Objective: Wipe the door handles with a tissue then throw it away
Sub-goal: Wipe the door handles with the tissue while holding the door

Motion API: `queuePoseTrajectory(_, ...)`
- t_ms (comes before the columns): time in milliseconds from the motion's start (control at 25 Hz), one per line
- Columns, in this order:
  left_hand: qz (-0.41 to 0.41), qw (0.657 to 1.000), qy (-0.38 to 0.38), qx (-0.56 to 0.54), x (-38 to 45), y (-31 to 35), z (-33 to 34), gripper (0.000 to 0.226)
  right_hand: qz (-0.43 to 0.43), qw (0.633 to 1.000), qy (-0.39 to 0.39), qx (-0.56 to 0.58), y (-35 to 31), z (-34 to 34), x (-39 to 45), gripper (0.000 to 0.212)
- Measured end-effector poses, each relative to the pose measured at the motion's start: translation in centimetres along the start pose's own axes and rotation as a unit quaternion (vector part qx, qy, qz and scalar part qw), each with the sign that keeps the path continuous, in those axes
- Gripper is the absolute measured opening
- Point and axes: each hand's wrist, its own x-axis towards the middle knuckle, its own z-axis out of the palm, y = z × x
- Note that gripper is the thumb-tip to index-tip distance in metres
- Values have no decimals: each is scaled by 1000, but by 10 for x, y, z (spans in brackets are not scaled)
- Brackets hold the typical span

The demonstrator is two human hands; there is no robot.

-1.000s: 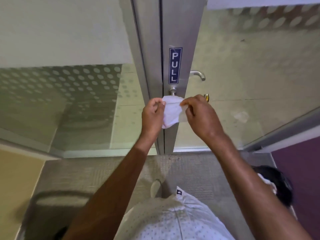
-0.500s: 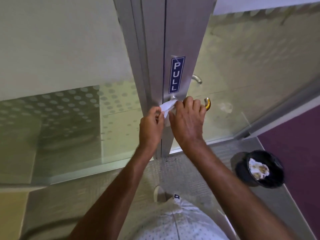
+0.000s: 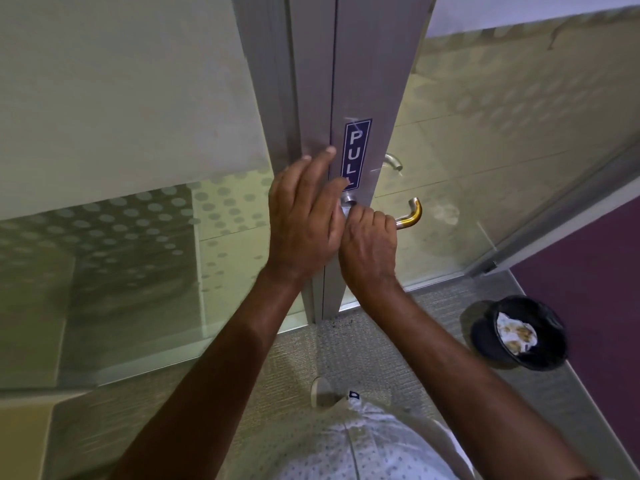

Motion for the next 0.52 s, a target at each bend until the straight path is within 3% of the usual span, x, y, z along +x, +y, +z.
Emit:
queuePoseTrajectory(160, 36, 998, 8, 48, 22, -6, 3, 32, -9, 1000, -7, 9, 5, 2, 6, 25)
queuePoseTrajectory(280, 24, 994, 25, 105, 38, -14, 6, 49, -33, 999, -39, 12, 12, -3, 21, 45)
queuePoseTrajectory(400, 6, 989, 20, 144, 41, -17, 10, 54, -84, 995, -39, -28, 16, -5, 22, 20)
queuePoseTrajectory(520, -10, 988, 30, 149, 40, -14, 14, 56, -47, 998, -32, 6, 14, -1, 18, 30)
